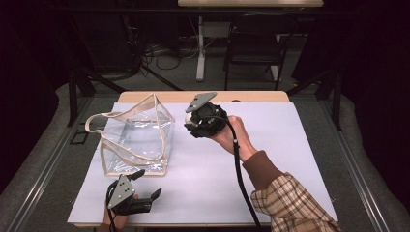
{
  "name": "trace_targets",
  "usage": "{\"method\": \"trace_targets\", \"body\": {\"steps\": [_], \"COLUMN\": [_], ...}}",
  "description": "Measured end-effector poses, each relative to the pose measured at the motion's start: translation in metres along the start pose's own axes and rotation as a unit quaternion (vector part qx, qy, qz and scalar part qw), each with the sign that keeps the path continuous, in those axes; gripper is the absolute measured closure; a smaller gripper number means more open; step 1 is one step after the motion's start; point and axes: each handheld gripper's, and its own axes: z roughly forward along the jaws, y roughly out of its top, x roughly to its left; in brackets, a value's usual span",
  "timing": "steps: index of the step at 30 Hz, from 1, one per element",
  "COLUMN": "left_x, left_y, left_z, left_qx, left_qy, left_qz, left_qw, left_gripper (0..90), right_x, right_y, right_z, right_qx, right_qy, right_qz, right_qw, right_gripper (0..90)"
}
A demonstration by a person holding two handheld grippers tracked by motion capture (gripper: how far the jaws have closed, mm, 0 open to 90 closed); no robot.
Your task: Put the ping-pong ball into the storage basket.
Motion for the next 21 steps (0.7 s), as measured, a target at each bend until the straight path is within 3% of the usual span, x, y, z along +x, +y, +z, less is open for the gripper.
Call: {"method": "trace_targets", "body": {"steps": [21], "left_x": [0.000], "left_y": [0.000], "left_z": [0.000], "left_qx": [-0.001], "left_qy": [0.000], "left_qz": [0.001], "left_qw": [1.0000], "left_gripper": [15.9], "right_x": [0.009], "right_y": [0.016], "right_z": [0.005], "right_qx": [-0.002], "right_qy": [0.007], "right_qz": [-0.013], "right_qw": [0.9999], "right_gripper": [51.0]}}
